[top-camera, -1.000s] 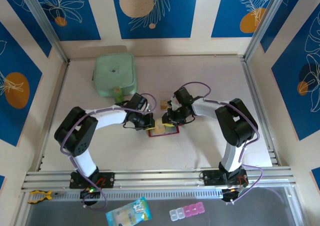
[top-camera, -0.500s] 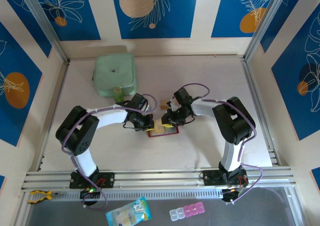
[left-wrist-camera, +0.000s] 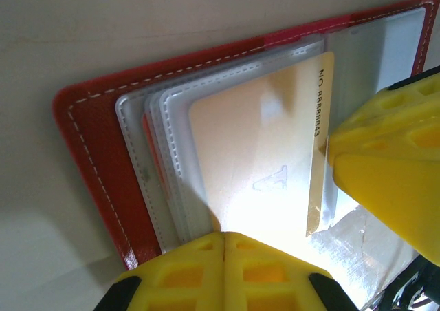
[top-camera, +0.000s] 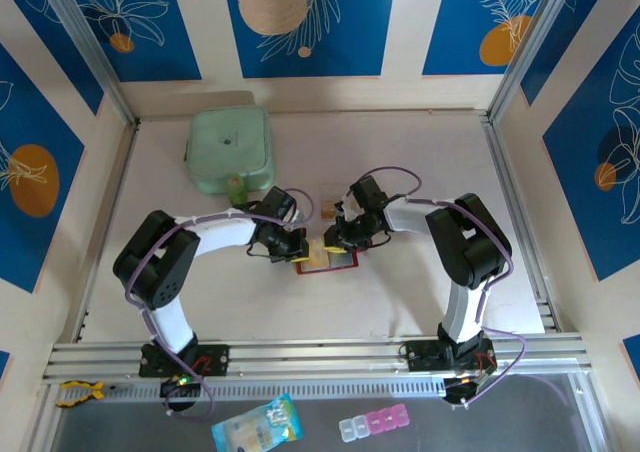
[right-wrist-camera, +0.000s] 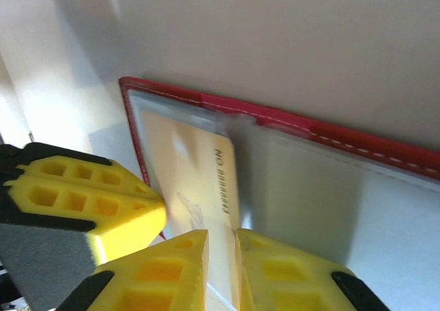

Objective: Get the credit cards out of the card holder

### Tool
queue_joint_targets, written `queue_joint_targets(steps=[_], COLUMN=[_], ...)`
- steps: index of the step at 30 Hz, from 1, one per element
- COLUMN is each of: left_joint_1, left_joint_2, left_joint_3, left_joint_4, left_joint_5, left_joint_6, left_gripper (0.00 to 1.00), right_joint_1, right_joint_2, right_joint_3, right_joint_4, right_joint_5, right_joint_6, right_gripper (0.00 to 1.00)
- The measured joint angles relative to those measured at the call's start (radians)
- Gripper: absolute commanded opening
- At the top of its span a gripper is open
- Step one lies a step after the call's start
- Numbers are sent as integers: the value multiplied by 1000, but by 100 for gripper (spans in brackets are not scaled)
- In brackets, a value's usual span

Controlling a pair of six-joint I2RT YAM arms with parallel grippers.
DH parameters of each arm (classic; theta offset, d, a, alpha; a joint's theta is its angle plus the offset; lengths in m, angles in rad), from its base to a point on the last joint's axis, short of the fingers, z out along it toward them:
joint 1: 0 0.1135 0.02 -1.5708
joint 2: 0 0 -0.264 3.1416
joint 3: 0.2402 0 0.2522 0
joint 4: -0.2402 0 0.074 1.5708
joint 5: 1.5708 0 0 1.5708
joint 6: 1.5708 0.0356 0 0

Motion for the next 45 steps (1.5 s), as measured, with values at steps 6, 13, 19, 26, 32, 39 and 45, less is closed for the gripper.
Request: queue_joint_targets(steps=[6, 13, 19, 26, 32, 39, 45], left_joint_1=[0, 0, 0, 0, 0, 0, -1], left_joint_2=[3, 5, 9, 10, 11, 15, 16], left_joint_3=[3, 6, 11, 15, 17, 19, 19], left_joint_4=[0, -3, -8, -11, -15, -14, -15], left_joint_5=[0, 0, 1, 3, 3, 8, 8], left_joint_6=[15, 16, 16, 16, 19, 23, 55], left_gripper=[2, 1, 1, 1, 1, 1, 1], right_joint_1=[0, 5, 6, -6, -17, -30, -54], right_joint_2=[3, 17, 17, 17, 11, -37, -82], right_joint_3=[0, 0, -2, -30, -48, -78, -92], right_joint_4=[-4, 7, 18, 58, 85, 90, 22], right_joint_5=[5, -17, -25, -49, -69, -67, -23], right_joint_6=[-1, -4, 0, 11, 15, 10, -25], right_gripper=[21, 21, 17, 10, 4, 2, 2])
